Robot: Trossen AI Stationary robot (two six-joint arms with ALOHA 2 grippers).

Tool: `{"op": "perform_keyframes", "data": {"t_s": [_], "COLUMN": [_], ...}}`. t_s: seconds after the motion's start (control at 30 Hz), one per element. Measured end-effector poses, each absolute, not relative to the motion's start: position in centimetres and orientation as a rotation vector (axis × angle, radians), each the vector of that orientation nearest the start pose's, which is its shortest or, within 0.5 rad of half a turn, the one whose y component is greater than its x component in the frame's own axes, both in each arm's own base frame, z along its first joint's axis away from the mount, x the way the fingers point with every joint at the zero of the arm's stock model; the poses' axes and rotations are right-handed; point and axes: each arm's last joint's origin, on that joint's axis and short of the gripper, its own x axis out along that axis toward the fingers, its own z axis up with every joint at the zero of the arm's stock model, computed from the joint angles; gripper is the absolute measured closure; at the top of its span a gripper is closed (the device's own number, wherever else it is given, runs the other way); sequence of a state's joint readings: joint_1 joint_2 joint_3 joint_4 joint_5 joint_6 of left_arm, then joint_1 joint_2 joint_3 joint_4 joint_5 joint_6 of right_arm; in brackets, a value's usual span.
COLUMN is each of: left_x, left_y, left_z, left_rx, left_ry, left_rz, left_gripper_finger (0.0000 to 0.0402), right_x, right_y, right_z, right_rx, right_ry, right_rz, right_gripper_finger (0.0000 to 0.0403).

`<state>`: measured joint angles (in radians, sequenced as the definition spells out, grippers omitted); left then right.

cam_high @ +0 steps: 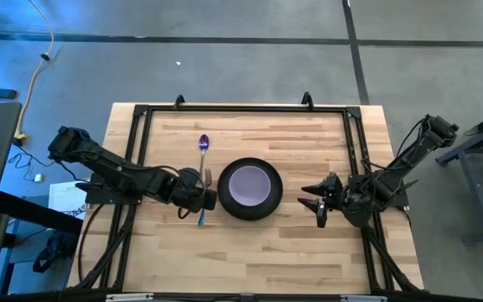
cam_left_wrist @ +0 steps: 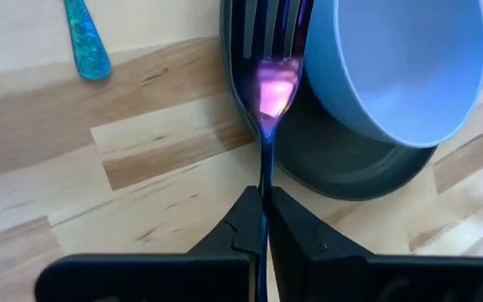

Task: Set table place
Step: Move the fork to the left side of the black plate

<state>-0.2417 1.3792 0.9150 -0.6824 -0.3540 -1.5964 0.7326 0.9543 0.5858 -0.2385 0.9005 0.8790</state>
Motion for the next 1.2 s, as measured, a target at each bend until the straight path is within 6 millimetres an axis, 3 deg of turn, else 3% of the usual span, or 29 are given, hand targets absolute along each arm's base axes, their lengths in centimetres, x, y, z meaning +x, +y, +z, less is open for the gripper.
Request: {"op": "perform_keyframes", "data": {"t_s": [0.23, 0.43, 0.67, 0.87, 1.2], "left_x": [25.2, 26.7, 27.6, 27.1, 26.4], "left_y": [-5.1, -4.4, -2.9, -1.7, -1.5], "left_z": [21.2, 19.0, 17.8, 16.9, 15.4], "left_rx": [-1.099, -1.108, -1.100, -1.117, -1.163], "left_ry": [0.751, 0.828, 0.867, 0.878, 0.881], "left_rz": [0.949, 0.980, 0.990, 1.011, 1.005], "left_gripper_finger": [0.0402, 0.0402, 0.0402, 0.0402, 0.0402], "right_x": [15.5, 15.4, 15.4, 15.4, 15.5], "right_y": [10.9, 10.9, 11.1, 11.1, 11.0], "right_z": [23.7, 23.7, 23.6, 23.6, 23.6], "right_rx": [0.417, 0.418, 0.443, 0.454, 0.450], "right_ry": [0.310, 0.321, 0.359, 0.361, 0.362], "right_rz": [-0.325, -0.317, -0.268, -0.263, -0.269], "right_gripper_finger": [0.0199, 0.0199, 0.0199, 0.0199, 0.0199]}}
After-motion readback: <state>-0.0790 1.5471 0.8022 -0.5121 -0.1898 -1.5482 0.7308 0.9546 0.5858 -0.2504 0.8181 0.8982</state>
